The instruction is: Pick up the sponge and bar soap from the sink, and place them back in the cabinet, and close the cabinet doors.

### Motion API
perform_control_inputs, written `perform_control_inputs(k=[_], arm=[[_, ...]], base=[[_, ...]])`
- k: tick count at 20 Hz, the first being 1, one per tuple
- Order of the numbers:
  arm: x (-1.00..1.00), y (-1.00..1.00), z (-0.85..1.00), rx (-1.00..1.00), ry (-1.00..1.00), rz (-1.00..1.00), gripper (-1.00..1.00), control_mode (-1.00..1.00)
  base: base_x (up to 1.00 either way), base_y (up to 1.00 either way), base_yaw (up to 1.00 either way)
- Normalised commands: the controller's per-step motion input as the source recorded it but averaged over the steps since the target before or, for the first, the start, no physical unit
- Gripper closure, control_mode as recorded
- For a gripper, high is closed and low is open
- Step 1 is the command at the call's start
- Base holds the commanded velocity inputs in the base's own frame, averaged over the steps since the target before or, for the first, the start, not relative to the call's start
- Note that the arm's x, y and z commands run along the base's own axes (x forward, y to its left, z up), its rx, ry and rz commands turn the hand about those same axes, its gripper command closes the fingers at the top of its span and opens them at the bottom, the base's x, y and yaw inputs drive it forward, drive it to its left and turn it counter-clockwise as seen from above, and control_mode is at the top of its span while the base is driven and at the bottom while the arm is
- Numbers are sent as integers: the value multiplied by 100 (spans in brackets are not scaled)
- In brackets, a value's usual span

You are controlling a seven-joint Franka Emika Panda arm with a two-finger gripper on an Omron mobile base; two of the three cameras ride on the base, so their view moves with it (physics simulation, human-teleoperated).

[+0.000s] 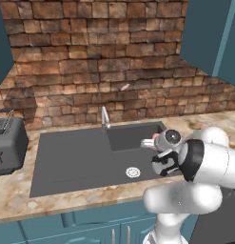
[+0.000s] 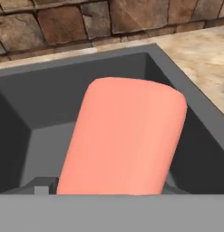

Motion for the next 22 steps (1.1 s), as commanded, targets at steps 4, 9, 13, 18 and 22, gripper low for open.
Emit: perform_control_inputs(k=[4, 9, 13, 18, 22], arm=[[-34, 0, 99, 0, 11, 0, 100, -100], [-46, 0, 95, 0, 14, 0, 100, -100], [-62, 0, 79, 0, 12, 0, 100, -100], [-80, 0, 56, -1, 6, 0, 100, -100], [-65, 0, 64, -1, 2, 1, 100, -100]], base=[[0, 0, 0], [0, 0, 0], [0, 0, 0], [0, 0, 0], [0, 0, 0]])
